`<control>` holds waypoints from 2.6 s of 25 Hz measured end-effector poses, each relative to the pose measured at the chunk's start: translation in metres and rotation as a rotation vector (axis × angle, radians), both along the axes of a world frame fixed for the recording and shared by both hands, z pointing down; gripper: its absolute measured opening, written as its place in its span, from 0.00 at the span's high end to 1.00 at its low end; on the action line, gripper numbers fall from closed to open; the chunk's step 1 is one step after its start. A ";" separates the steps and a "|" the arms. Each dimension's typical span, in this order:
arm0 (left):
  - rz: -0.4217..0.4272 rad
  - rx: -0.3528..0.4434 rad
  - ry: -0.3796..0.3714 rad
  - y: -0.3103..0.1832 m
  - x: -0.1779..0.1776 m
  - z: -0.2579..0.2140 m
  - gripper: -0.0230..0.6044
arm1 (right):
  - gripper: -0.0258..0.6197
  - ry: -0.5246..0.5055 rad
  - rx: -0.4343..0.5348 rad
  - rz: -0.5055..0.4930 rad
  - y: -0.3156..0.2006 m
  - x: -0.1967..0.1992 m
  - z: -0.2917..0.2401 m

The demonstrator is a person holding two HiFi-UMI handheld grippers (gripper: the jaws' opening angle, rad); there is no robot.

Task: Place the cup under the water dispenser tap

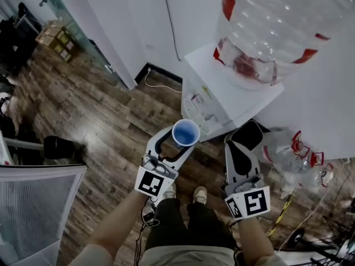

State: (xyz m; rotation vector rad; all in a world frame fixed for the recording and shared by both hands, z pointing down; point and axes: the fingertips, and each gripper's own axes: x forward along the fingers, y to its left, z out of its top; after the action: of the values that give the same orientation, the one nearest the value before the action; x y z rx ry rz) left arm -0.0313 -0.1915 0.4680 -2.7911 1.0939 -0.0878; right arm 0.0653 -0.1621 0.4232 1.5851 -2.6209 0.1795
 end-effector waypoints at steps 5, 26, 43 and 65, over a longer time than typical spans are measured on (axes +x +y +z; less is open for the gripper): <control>0.027 0.008 -0.043 -0.012 0.018 0.075 0.53 | 0.95 -0.004 -0.009 -0.011 -0.011 0.004 0.053; 0.060 -0.021 0.084 -0.080 0.077 0.289 0.53 | 0.95 0.008 -0.010 -0.044 -0.035 0.010 0.220; 0.086 0.020 0.101 -0.091 0.096 0.337 0.53 | 0.95 0.014 0.000 -0.088 -0.032 0.004 0.263; 0.072 -0.316 -0.022 -0.056 0.070 0.361 0.32 | 0.95 -0.002 -0.132 -0.089 -0.023 -0.002 0.234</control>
State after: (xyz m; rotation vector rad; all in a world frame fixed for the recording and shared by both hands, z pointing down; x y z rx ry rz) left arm 0.0385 -0.2478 0.8285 -3.0942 1.0537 -0.3090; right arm 0.0636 -0.1848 0.6575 1.4251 -2.6142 0.3411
